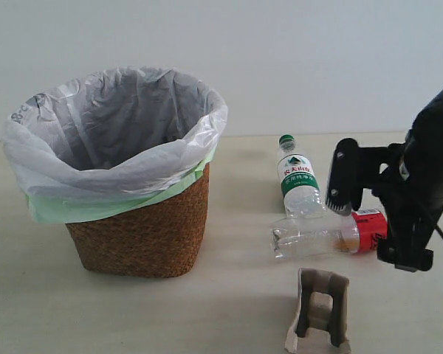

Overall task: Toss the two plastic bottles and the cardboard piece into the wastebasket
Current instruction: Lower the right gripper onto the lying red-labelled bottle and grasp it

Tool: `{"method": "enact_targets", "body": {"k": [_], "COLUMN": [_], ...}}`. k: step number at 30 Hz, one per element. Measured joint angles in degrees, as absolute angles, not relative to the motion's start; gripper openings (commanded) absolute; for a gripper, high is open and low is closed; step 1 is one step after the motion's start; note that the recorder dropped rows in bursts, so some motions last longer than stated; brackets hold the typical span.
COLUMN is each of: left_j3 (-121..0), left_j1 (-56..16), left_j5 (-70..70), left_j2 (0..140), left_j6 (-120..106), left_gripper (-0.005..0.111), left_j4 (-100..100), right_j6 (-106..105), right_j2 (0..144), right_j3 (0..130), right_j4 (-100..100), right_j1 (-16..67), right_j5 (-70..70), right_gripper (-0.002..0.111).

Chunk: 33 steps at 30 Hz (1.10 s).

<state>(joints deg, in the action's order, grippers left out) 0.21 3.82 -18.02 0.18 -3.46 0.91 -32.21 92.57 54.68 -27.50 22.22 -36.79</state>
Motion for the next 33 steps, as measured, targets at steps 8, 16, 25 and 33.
{"method": "enact_targets", "body": {"k": [8,16,25,33], "left_j3": [0.21,0.21,0.21,0.21], "left_j1": [3.82,3.82,3.82,3.82], "left_j5": [-18.02,-18.02,-18.02,-18.02], "left_j2": [0.18,0.18,0.18,0.18], "left_j6": [-3.46,-3.46,-3.46,-3.46], "left_gripper": [0.108,0.108,0.108,0.108], "left_j4": [0.91,0.91,0.91,0.91], "right_j6": [-28.87,-24.86,-25.45,-26.34], "right_j2": [98.84,102.26,102.61,105.19], "right_j3": [54.68,54.68,54.68,54.68], "right_j4": [-36.39,-40.67,-40.74,-40.90], "right_j1": [24.05,24.45,24.61,24.61], "right_j5": [-30.31,-25.99,-20.28,-20.19], "right_gripper": [0.104,0.104,0.104,0.104]}}
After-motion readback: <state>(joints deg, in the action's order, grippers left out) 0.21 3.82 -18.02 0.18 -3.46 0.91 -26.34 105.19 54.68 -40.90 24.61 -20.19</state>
